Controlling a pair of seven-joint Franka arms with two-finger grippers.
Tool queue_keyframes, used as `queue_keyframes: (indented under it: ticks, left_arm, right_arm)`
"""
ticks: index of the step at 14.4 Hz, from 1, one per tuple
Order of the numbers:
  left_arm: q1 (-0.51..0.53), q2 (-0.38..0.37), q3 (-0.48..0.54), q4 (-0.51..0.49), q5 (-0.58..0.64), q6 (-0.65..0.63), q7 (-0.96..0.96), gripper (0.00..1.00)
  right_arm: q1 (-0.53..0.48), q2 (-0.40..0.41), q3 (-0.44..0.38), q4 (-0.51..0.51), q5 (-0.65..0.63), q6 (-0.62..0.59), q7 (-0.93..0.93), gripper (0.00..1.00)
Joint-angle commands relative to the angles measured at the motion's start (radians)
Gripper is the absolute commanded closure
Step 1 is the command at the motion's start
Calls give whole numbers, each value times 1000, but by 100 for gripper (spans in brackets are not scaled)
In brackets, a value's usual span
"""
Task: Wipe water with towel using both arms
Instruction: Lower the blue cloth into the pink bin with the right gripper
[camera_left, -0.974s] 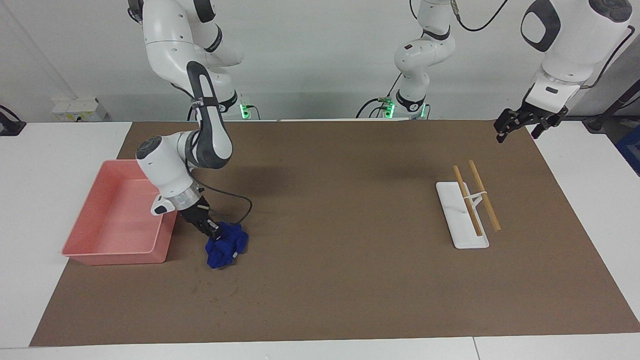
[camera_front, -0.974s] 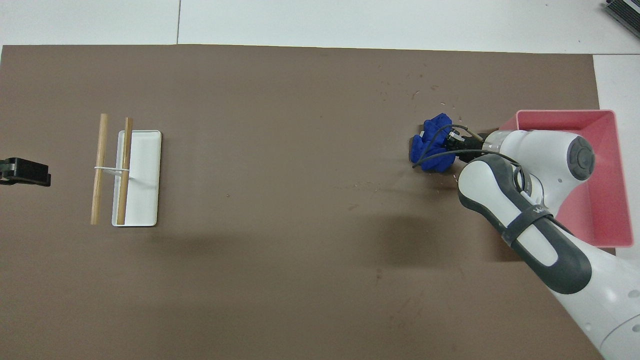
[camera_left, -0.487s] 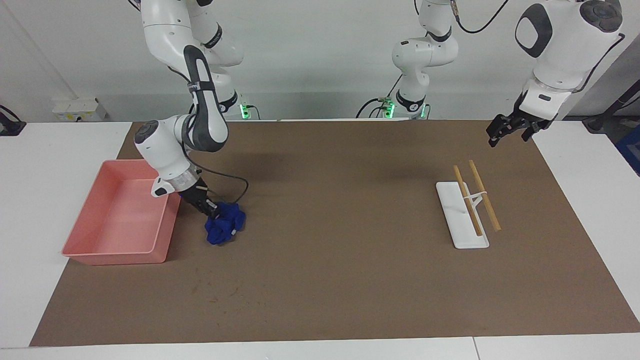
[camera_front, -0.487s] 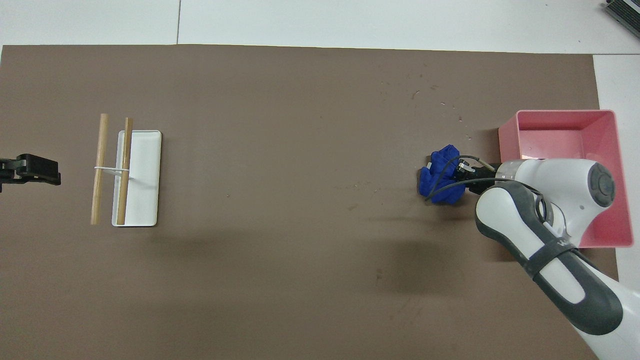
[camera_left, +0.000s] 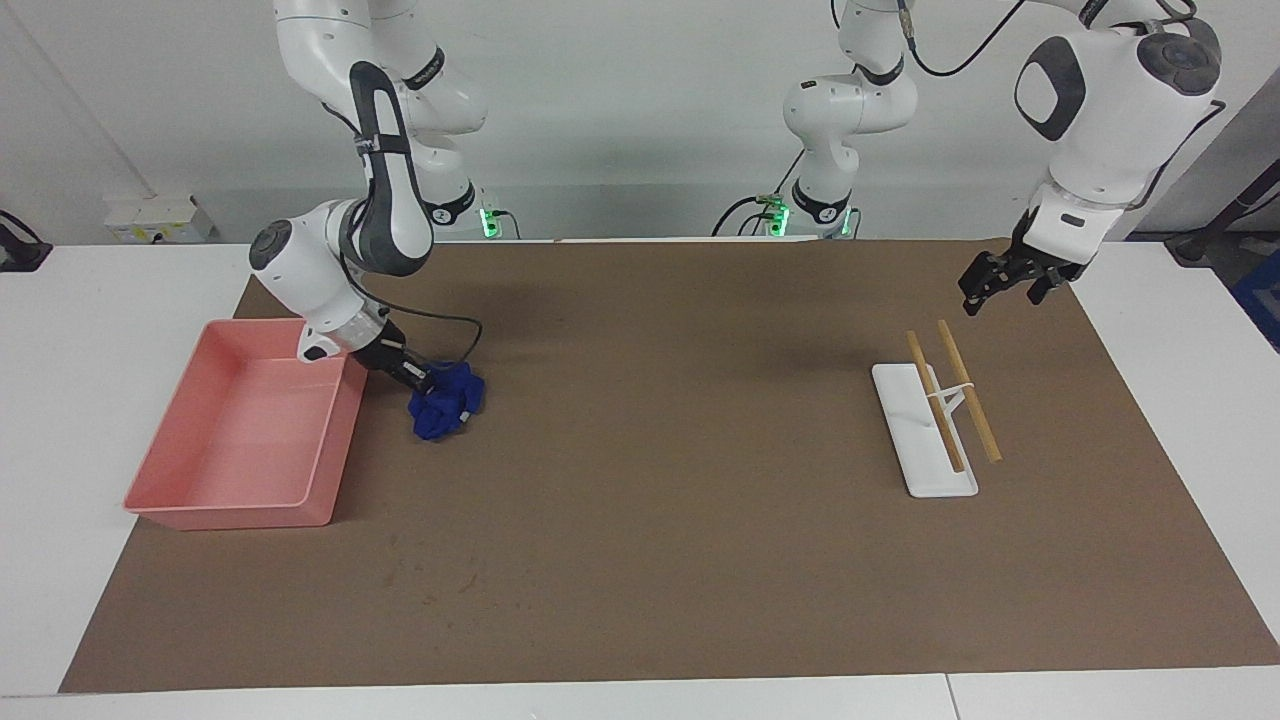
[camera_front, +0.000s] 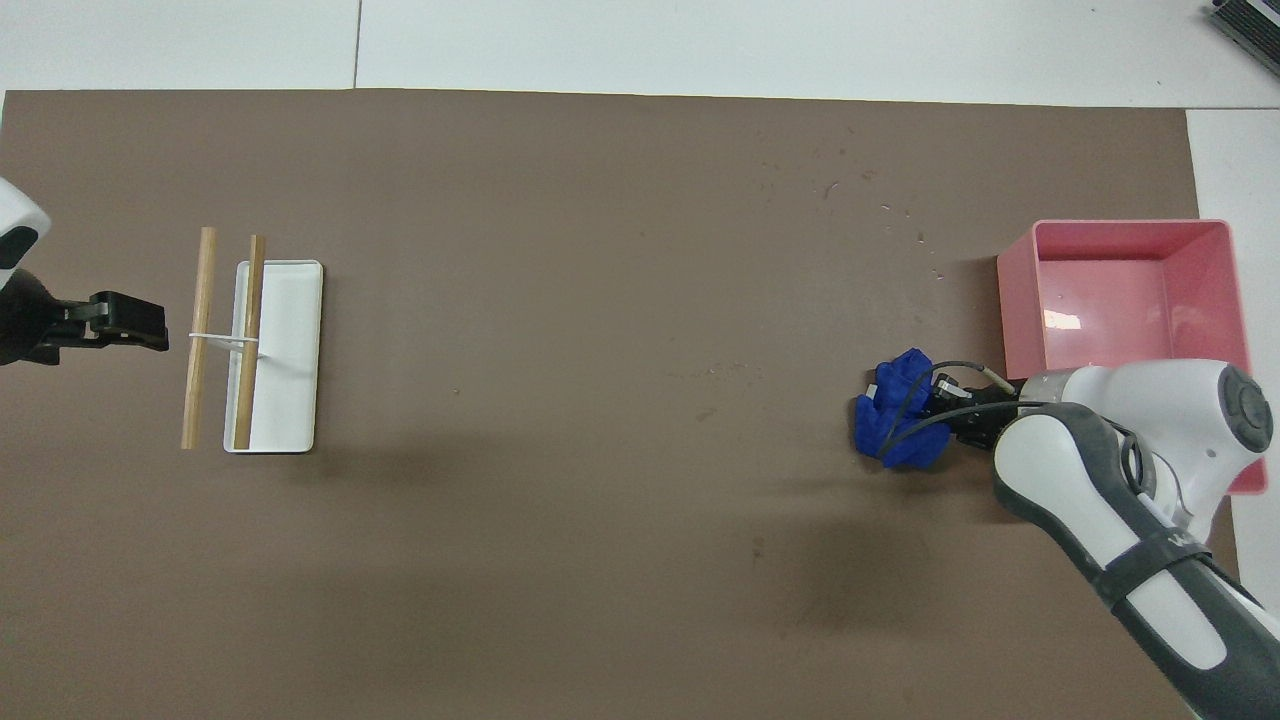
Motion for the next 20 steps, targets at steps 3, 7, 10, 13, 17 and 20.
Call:
queue_keyframes:
  ticks: [3, 7, 10, 13, 17, 20]
  left_arm:
    - [-28, 26, 23, 36, -15, -52, -18, 0]
    - [-30, 9, 28, 20, -15, -69, -20, 0]
    - [-31, 9, 29, 16, -15, -64, -21, 0]
    - [-53, 9, 40, 16, -15, -52, -23, 0]
    - [-79, 9, 75, 26, -15, -49, -20, 0]
    - [-74, 0, 72, 35, -18, -58, -17, 0]
  right_arm:
    - [-27, -78, -3, 31, -133, -188, 7, 100]
    - [-45, -126, -5, 300, -306, -521, 108, 100]
    - [-94, -144, -3, 420, -351, -656, 96, 100]
    - [-131, -140, -2, 490, -433, -680, 15, 100]
    - [-222, -117, -2, 483, -487, -562, -187, 100]
    - [-291, -85, -2, 417, -487, -458, -307, 100]
